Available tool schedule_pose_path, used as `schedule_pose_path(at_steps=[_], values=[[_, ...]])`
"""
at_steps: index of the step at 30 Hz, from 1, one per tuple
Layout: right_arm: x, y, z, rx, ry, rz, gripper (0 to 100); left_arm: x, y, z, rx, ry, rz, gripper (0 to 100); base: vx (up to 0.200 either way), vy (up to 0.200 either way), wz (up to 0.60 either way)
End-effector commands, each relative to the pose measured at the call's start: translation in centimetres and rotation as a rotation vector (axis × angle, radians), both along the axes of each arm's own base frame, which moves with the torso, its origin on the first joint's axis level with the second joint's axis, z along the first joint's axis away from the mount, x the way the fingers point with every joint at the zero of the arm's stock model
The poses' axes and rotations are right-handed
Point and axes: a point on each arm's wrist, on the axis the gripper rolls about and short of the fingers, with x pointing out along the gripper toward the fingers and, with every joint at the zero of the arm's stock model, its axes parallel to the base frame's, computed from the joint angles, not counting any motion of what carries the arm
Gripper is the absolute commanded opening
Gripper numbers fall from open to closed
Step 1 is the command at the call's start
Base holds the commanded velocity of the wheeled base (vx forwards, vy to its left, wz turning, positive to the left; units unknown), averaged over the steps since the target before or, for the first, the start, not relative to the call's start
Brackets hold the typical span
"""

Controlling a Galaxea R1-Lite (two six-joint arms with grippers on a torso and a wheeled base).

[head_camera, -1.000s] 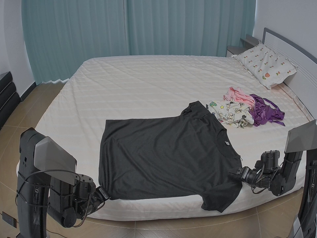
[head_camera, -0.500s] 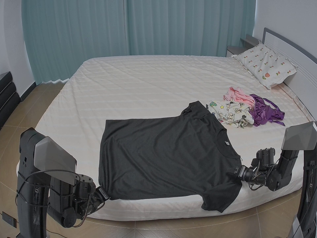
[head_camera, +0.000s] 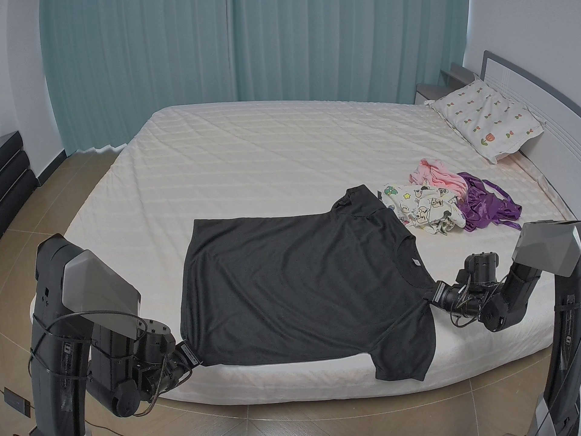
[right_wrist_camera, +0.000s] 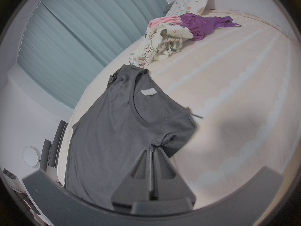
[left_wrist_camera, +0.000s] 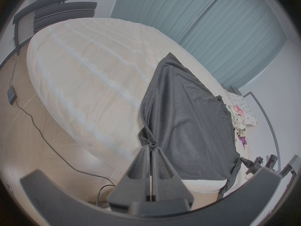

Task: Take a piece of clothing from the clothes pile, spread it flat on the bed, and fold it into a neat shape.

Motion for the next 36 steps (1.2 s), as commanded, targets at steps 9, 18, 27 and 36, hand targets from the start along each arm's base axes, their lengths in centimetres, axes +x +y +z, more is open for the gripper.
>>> schedule_pose_path(at_steps=[9, 18, 27, 36], values=[[4.3, 1.2, -0.3, -0.003, -0.11, 0.037, 0, 0.1, 0.0, 0.1, -0.006, -0.017, 0.0, 0, 0.0, 0.0, 0.0], [4.4, 1.3, -0.7, 0.0, -0.113, 0.031, 100, 0.1, 0.0, 0.1, -0.006, -0.017, 0.0, 0, 0.0, 0.0, 0.0], [2.7, -1.6, 0.6, 0.003, -0.086, -0.037, 100, 0.1, 0.0, 0.1, -0.006, -0.017, 0.0, 0, 0.0, 0.0, 0.0], [-4.3, -1.3, 1.2, 0.052, 0.079, 0.055, 100, 0.1, 0.0, 0.1, -0.007, -0.017, 0.003, 0, 0.0, 0.0, 0.0]])
